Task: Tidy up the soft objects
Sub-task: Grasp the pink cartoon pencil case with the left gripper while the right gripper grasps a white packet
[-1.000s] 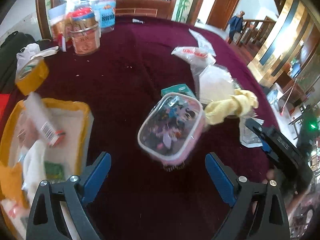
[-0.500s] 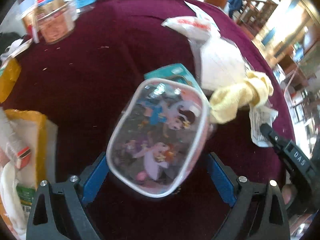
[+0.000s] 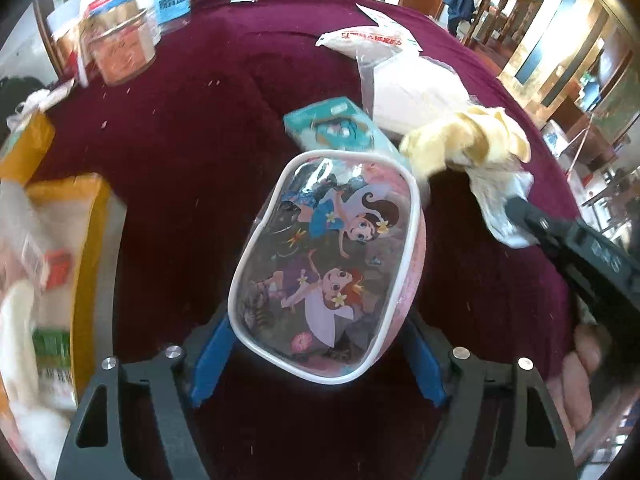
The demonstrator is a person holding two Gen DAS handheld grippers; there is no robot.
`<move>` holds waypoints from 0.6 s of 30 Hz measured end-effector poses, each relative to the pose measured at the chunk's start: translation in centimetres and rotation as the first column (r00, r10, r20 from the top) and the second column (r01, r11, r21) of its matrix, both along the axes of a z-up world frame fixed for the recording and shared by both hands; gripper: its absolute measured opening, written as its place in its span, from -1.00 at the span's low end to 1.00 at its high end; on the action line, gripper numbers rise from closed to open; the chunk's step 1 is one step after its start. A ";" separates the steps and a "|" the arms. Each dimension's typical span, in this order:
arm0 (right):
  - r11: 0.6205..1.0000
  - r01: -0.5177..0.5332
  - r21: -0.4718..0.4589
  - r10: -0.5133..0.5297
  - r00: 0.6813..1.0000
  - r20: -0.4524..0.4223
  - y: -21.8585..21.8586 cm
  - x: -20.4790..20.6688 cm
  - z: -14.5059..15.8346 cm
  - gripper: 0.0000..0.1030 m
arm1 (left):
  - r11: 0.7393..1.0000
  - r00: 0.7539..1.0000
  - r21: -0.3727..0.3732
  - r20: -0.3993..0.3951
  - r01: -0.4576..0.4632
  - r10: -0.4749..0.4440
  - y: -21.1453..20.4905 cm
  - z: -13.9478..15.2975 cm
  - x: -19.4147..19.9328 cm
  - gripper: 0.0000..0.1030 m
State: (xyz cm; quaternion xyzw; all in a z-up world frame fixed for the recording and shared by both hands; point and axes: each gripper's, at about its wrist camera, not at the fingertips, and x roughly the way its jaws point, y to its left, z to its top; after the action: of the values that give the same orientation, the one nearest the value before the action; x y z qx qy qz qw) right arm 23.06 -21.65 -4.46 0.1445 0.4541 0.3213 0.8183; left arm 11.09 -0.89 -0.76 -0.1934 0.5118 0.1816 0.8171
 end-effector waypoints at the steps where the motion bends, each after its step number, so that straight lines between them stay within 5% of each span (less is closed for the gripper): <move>1: 1.000 -0.015 0.007 0.015 1.000 0.008 0.2 -0.3 0.2 -0.71 | 1.000 1.000 -0.007 0.000 -0.002 0.002 -0.2 -0.1 -0.7 0.58; 9: 0.997 -0.077 0.015 0.076 0.996 0.036 1.2 -1.3 0.7 -0.71 | 0.996 0.999 -0.076 0.025 -0.043 0.045 0.4 0.1 -2.2 0.62; 11: 0.997 -0.078 0.005 0.078 0.997 0.022 1.3 -1.2 0.4 -0.71 | 0.994 0.998 -0.103 0.043 -0.040 0.045 0.5 0.4 -2.3 0.76; 16: 0.997 -0.081 0.008 0.081 0.997 0.000 1.5 -1.0 0.1 -0.71 | 0.977 0.998 -0.212 0.054 -0.030 0.042 0.8 0.8 -3.2 0.83; 18: 0.997 -0.081 0.007 0.082 0.997 -0.003 1.6 -1.0 0.0 -0.71 | 0.981 0.997 -0.193 0.070 -0.009 0.023 0.6 1.2 -3.1 0.83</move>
State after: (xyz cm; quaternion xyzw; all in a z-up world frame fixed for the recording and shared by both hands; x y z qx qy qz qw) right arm 22.03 -20.06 -4.42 0.1291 0.4597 0.3557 0.8034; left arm 7.95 -0.30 0.41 -0.2822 0.4958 0.1308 0.8108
